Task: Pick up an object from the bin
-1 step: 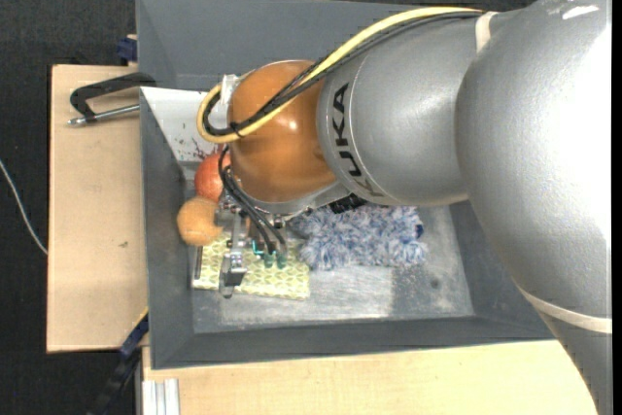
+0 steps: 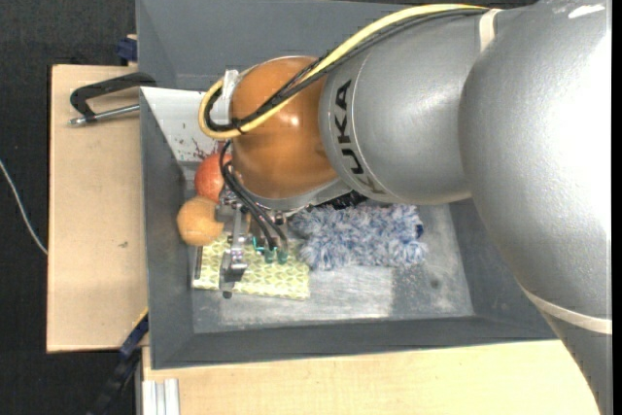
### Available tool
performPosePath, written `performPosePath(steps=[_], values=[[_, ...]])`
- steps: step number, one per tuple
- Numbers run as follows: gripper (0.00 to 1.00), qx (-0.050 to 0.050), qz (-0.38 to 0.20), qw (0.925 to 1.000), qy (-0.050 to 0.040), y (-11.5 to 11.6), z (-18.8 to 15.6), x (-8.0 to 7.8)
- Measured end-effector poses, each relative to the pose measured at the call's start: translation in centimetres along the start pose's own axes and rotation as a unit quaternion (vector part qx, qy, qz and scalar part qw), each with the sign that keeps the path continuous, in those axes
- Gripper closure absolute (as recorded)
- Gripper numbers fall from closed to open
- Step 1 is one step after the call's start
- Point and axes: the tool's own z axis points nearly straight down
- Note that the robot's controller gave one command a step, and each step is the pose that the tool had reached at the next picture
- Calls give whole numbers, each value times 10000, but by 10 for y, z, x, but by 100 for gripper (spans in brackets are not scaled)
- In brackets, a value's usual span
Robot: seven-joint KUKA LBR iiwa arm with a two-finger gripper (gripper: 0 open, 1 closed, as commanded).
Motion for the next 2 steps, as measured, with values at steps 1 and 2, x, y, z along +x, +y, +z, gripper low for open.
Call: performPosePath(steps=[1, 2], values=[[100, 12, 1081, 9941, 14, -3, 71, 10], [100, 12, 1081, 9941, 18, -3, 71, 10]])
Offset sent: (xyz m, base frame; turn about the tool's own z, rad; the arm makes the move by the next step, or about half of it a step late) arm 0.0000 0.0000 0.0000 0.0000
